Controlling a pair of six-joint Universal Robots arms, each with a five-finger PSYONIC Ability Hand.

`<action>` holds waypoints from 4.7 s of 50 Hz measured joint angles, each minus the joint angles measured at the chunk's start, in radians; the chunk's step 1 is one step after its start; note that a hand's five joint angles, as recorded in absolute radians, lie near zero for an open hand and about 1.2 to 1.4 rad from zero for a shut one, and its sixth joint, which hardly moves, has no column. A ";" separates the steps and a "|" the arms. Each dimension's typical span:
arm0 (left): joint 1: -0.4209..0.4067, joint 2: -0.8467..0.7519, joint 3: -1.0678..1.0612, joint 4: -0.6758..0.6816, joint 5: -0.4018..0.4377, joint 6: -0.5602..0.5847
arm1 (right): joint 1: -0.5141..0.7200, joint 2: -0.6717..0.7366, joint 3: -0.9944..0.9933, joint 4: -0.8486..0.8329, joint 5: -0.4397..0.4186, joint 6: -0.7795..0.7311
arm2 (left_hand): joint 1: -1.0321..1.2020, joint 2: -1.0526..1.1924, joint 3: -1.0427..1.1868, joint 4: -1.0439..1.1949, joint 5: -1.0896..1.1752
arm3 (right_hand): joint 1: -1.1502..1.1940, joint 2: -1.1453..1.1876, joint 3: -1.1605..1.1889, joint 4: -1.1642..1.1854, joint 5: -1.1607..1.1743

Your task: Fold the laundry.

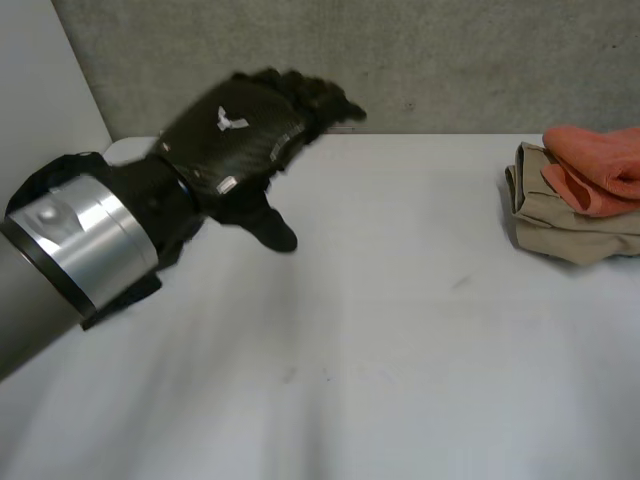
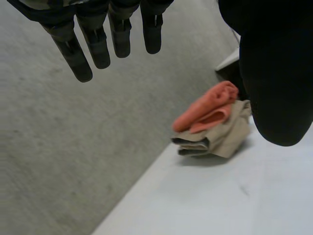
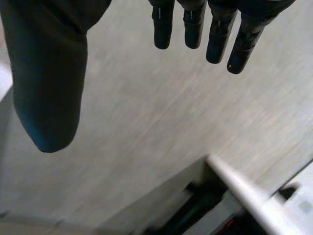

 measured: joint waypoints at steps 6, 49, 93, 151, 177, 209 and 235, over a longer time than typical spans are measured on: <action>0.102 0.020 0.038 0.068 -0.094 -0.026 | 0.244 -0.185 0.058 -0.195 0.009 0.118 | 0.000 0.000 0.000 0.000 0.000 | 0.000 0.000 0.000 0.000 0.000; 0.433 -0.501 0.144 0.276 -0.081 0.351 | 0.984 -0.044 0.659 -0.404 -0.037 -0.149 | 0.822 0.959 0.933 0.971 0.907 | 0.000 0.000 -0.001 -0.001 -0.005; 0.078 -0.096 -0.245 -0.008 -0.222 0.332 | 0.885 -0.209 0.413 0.247 -0.085 -0.010 | 0.038 0.029 0.032 0.024 0.031 | 0.000 0.000 -0.001 -0.001 -0.005; 0.091 -0.434 -0.020 0.348 -0.433 0.426 | 1.024 -0.230 0.503 0.057 0.102 0.051 | 0.898 0.961 0.956 0.963 0.915 | 0.000 0.000 -0.001 -0.001 -0.005; -0.258 -0.544 0.251 0.504 -0.174 0.140 | 0.873 -0.258 0.494 0.062 0.114 0.066 | 0.120 0.204 0.226 0.212 0.213 | 0.000 0.000 -0.001 -0.001 -0.005; -0.144 -0.028 -0.410 -0.059 -0.654 0.138 | 0.950 -0.089 0.456 0.356 -0.159 -0.348 | 0.542 0.541 0.539 0.535 0.542 | 0.157 0.190 0.216 0.191 0.161; -0.029 -0.356 -0.346 0.208 -0.612 0.256 | 1.062 0.050 0.541 -0.038 -0.010 -0.329 | 0.407 0.382 0.378 0.379 0.388 | 0.758 0.949 0.970 0.951 0.901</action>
